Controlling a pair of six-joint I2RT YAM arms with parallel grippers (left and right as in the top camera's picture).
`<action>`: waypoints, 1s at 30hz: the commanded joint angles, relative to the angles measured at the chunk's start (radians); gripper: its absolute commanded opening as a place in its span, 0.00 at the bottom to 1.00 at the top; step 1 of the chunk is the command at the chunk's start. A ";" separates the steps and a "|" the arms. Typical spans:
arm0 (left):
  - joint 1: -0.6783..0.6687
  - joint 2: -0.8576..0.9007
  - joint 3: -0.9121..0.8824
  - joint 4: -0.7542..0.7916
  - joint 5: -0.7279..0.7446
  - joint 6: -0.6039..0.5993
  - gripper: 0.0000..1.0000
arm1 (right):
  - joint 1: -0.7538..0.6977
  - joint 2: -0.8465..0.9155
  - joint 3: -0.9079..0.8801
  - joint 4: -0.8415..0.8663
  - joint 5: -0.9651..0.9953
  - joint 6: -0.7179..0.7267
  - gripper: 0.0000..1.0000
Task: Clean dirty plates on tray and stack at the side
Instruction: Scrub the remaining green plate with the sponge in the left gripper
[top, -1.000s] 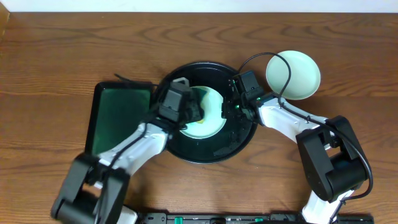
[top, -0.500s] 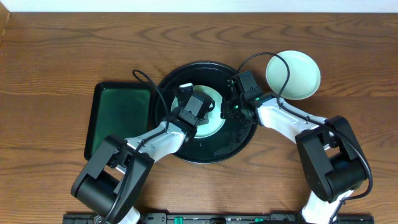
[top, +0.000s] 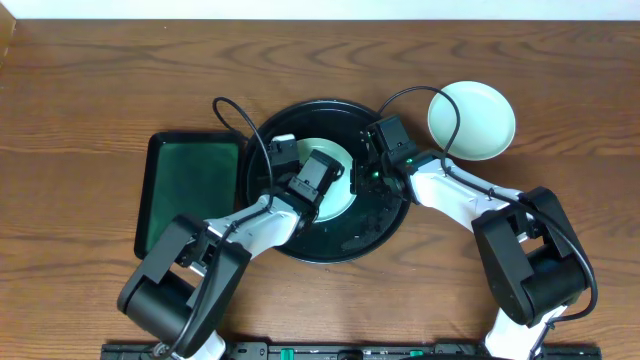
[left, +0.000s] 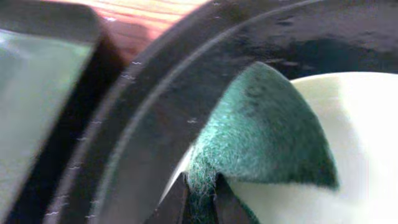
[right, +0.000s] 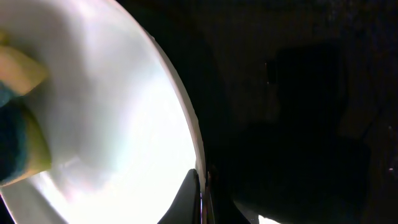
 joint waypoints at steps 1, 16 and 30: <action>0.030 -0.024 -0.014 0.074 0.404 0.018 0.08 | -0.002 0.023 -0.014 -0.024 0.033 -0.009 0.01; 0.044 0.021 -0.014 0.092 0.417 0.082 0.08 | -0.002 0.023 -0.014 -0.035 0.032 -0.020 0.01; 0.109 -0.094 -0.014 -0.031 -0.063 0.160 0.07 | -0.002 0.013 -0.011 -0.072 0.029 -0.052 0.01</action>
